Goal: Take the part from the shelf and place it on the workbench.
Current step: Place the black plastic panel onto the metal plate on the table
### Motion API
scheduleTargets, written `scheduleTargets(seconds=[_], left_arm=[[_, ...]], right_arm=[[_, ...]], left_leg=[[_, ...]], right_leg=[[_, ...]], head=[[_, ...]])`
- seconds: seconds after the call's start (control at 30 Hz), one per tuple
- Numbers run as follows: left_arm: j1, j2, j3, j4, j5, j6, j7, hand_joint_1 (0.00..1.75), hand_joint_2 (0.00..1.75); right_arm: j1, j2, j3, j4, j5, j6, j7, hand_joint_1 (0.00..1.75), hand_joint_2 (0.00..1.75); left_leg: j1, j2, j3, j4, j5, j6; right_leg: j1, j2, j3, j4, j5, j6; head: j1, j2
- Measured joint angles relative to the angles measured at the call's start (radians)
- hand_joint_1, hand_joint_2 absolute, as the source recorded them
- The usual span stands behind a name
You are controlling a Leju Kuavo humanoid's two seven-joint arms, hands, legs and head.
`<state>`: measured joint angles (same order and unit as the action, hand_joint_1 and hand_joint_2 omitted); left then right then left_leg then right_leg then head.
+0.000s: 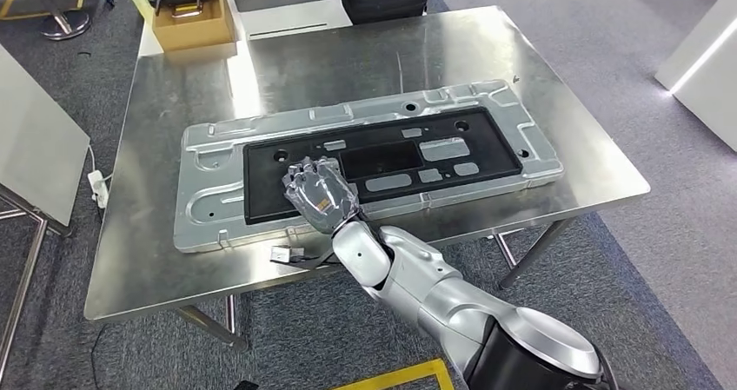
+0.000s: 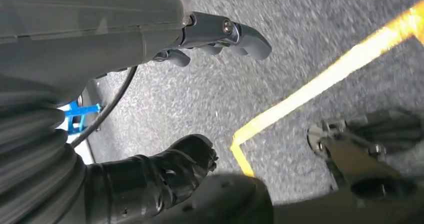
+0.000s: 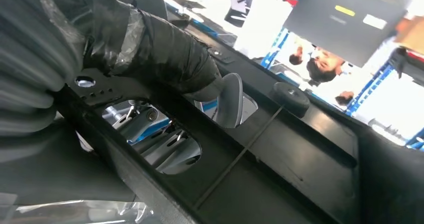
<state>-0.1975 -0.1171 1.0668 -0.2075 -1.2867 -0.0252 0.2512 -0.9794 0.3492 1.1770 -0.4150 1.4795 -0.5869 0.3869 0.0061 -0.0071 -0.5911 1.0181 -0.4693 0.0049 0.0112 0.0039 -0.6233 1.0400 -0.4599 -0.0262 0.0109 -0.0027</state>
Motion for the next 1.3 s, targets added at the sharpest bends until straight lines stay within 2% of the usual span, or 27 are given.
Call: scheduleTargets(seconds=[0.07,0.1,0.13,0.2,0.23,0.27,0.3,0.37,0.4,0.43,0.5,0.57,0.63,0.7,0.73,0.77,0.8,0.83,0.87,0.9,0.93,0.97,1.1,1.13,1.2,1.27,1.3], left_arm=[[-0.001,0.0,0.0,0.0,0.0,0.0,-0.001,0.0,1.75],[-0.002,0.0,0.0,0.0,0.0,0.001,-0.001,0.0,1.75],[-0.003,0.0,-0.001,0.0,0.0,0.001,-0.002,0.0,1.75],[-0.004,-0.001,-0.001,0.0,-0.001,0.003,-0.002,0.0,1.75],[-0.004,-0.001,-0.001,0.0,-0.002,0.004,-0.002,0.0,1.75],[-0.004,-0.001,-0.001,0.0,-0.003,0.004,-0.001,0.0,1.75],[-0.004,-0.001,-0.001,0.0,-0.003,0.005,-0.001,0.0,1.75],[-0.004,0.0,-0.001,0.0,-0.003,0.006,-0.001,0.0,1.75],[-0.004,0.0,-0.001,0.0,-0.003,0.006,-0.002,0.0,1.75],[-0.006,0.0,-0.001,0.0,-0.004,0.007,-0.002,0.0,1.75],[-0.012,0.001,-0.001,0.0,-0.004,0.007,-0.003,0.0,1.75],[-0.016,0.002,-0.001,0.0,-0.004,0.008,-0.003,0.0,1.75],[-0.017,0.003,-0.001,0.0,-0.004,0.009,-0.003,0.0,1.75],[-0.02,0.003,-0.001,0.0,-0.004,0.01,-0.003,0.0,1.75],[-0.022,0.003,-0.001,0.0,-0.004,0.01,-0.003,0.0,1.75],[-0.022,0.003,-0.001,0.0,-0.004,0.01,-0.003,0.0,1.75],[-0.021,0.003,-0.001,0.0,-0.004,0.01,-0.003,0.0,1.75],[-0.021,0.003,-0.001,0.0,-0.004,0.01,-0.003,0.0,1.75],[-0.02,0.003,-0.001,0.0,-0.004,0.01,-0.003,0.0,1.75],[-0.02,0.003,-0.001,0.0,-0.004,0.01,-0.003,0.0,1.75],[-0.021,0.003,-0.001,0.0,-0.004,0.01,-0.004,0.0,1.75],[-0.021,0.002,-0.001,0.0,-0.004,0.01,-0.005,0.0,1.75],[-0.021,0.003,-0.001,0.0,-0.007,0.01,-0.023,0.0,1.75],[-0.022,0.004,-0.002,0.0,-0.008,0.009,-0.03,0.0,1.75],[-0.022,0.005,-0.002,0.0,-0.01,0.004,-0.048,0.0,1.75],[-0.02,0.007,-0.002,0.0,-0.01,-0.001,-0.066,0.0,1.75],[-0.017,0.008,-0.002,0.0,-0.01,-0.003,-0.074,0.0,1.75]], right_arm=[[-0.001,0.002,0.001,0.006,0.0,0.0,0.003,1.73,1.75],[-0.003,0.003,0.001,0.009,0.0,0.001,0.005,1.73,1.75],[-0.005,0.004,0.002,0.01,0.0,0.001,0.008,1.73,1.75],[-0.011,0.006,0.002,0.015,0.001,0.003,0.013,1.73,1.75],[-0.011,0.007,0.003,0.017,0.001,0.003,0.014,1.73,1.75],[-0.011,0.007,0.003,0.02,0.001,0.004,0.015,1.73,1.75],[-0.011,0.007,0.003,0.022,0.001,0.005,0.015,1.73,1.75],[-0.011,0.007,0.003,0.026,0.001,0.007,0.016,1.73,1.75],[-0.013,0.007,0.003,0.027,0.001,0.009,0.016,1.73,1.75],[-0.016,0.008,0.003,0.028,0.001,0.011,0.016,1.73,1.75],[-0.021,0.009,0.003,0.029,0.001,0.014,0.016,1.73,1.75],[-0.023,0.01,0.003,0.03,0.001,0.014,0.016,1.73,1.75],[-0.028,0.011,0.003,0.03,0.002,0.014,0.016,1.73,1.75],[-0.032,0.01,0.003,0.032,0.002,0.015,0.016,1.73,1.75],[-0.031,0.009,0.003,0.033,0.002,0.017,0.016,1.73,1.75],[-0.029,0.008,0.003,0.035,0.002,0.017,0.016,1.73,1.75],[-0.026,0.007,0.003,0.036,0.002,0.018,0.016,1.73,1.75],[-0.026,0.007,0.003,0.037,0.002,0.019,0.016,1.73,1.75],[-0.027,0.006,0.003,0.038,0.002,0.019,0.016,1.73,1.75],[-0.029,0.007,0.003,0.039,0.002,0.019,0.016,1.73,1.75],[-0.031,0.007,0.003,0.039,0.002,0.019,0.016,1.73,1.75],[-0.032,0.007,0.003,0.039,0.002,0.02,0.015,1.73,1.75],[-0.032,0.007,-0.004,0.04,-0.014,0.06,-0.052,1.73,1.75],[-0.033,0.007,-0.009,0.04,-0.034,0.092,-0.092,1.73,1.75],[-0.031,0.007,-0.023,0.039,-0.117,0.213,-0.204,1.73,1.75],[-0.025,0.007,-0.034,0.038,-0.237,0.379,-0.319,0.86,0.87],[-0.022,0.007,-0.036,0.036,-0.294,0.448,-0.36,0.43,0.44]], left_leg=[[0.002,0.003,0.013,0.007,-0.01,-0.011],[0.002,0.005,0.006,0.033,-0.02,-0.016],[0.003,0.006,-0.017,0.08,-0.035,-0.02],[0.004,0.006,-0.103,0.21,-0.068,-0.027],[0.005,0.006,-0.145,0.257,-0.07,-0.03],[0.006,0.006,-0.174,0.272,-0.052,-0.031],[0.006,0.006,-0.184,0.249,-0.013,-0.032],[0.006,0.005,-0.157,0.125,0.094,-0.026],[0.003,0.004,-0.139,0.071,0.13,-0.021],[0.001,0.004,-0.124,0.034,0.143,-0.012],[-0.007,0.002,-0.114,0.018,0.128,0.004],[-0.006,0.001,-0.104,0.008,0.115,0.018],[-0.001,0.001,-0.089,-0.004,0.107,0.029],[-0.001,0.001,-0.081,-0.006,0.099,0.036],[-0.002,0.001,-0.078,-0.005,0.095,0.037],[-0.002,0.001,-0.075,-0.003,0.091,0.037],[-0.002,0.0,-0.072,0.0,0.086,0.036],[-0.002,0.0,-0.068,0.004,0.081,0.035],[-0.002,-0.001,-0.065,0.008,0.076,0.032],[-0.003,-0.002,-0.064,0.011,0.072,0.029],[-0.004,-0.002,-0.064,0.014,0.07,0.026],[-0.005,-0.002,-0.065,0.015,0.069,0.021],[-0.004,-0.001,-0.07,0.022,0.062,-0.001],[-0.003,-0.001,-0.079,0.048,0.043,-0.006],[0.002,0.0,-0.124,0.155,-0.018,-0.015],[0.007,0.001,-0.169,0.264,-0.06,-0.024],[0.01,0.001,-0.171,0.274,-0.056,-0.027]], right_leg=[[-0.004,0.001,0.029,-0.015,-0.005,-0.008],[-0.007,0.0,0.048,-0.024,-0.006,-0.012],[-0.009,-0.002,0.065,-0.03,-0.009,-0.015],[-0.009,-0.004,0.088,-0.033,-0.022,-0.018],[-0.009,-0.003,0.098,-0.033,-0.032,-0.018],[-0.009,-0.001,0.109,-0.033,-0.043,-0.017],[-0.009,0.002,0.122,-0.032,-0.054,-0.016],[-0.009,0.006,0.149,-0.033,-0.082,-0.012],[-0.008,0.007,0.159,-0.031,-0.095,-0.007],[-0.008,0.008,0.164,-0.03,-0.105,-0.001],[-0.009,0.008,0.165,-0.033,-0.115,0.011],[-0.009,0.007,0.17,-0.036,-0.126,0.021],[-0.009,0.005,0.14,0.028,-0.157,0.03],[-0.013,0.003,0.051,0.167,-0.2,0.034],[-0.014,0.003,0.002,0.23,-0.21,0.035],[-0.015,0.003,-0.035,0.264,-0.202,0.035],[-0.015,0.003,-0.055,0.262,-0.173,0.035],[-0.015,0.003,-0.056,0.225,-0.128,0.033],[-0.015,0.002,-0.042,0.159,-0.075,0.029],[-0.013,0.002,-0.025,0.096,-0.036,0.026],[-0.011,0.002,-0.012,0.049,-0.011,0.022],[-0.008,0.003,-0.003,0.02,0.0,0.018],[-0.011,0.005,0.005,-0.001,0.01,-0.001],[-0.014,0.004,0.008,-0.006,0.014,-0.006],[-0.016,0.0,0.012,-0.01,0.016,-0.01],[-0.016,-0.003,0.012,-0.01,0.016,-0.011],[-0.016,-0.003,0.012,-0.009,0.016,-0.01]], head=[[0.0,0.0],[0.0,0.0],[0.0,0.0],[0.0,0.0],[0.0,0.0],[-0.001,0.0],[0.0,0.0],[0.0,0.0],[0.0,0.0],[0.0,0.0],[0.0,0.0],[0.0,0.0],[0.002,0.0],[0.003,0.0],[0.003,0.0],[0.003,0.0],[0.003,0.0],[0.003,0.0],[0.003,0.0],[0.003,0.0],[0.003,0.0],[0.003,0.0],[0.003,0.0],[0.003,0.0],[0.002,0.0],[0.002,0.0],[0.002,0.0]])
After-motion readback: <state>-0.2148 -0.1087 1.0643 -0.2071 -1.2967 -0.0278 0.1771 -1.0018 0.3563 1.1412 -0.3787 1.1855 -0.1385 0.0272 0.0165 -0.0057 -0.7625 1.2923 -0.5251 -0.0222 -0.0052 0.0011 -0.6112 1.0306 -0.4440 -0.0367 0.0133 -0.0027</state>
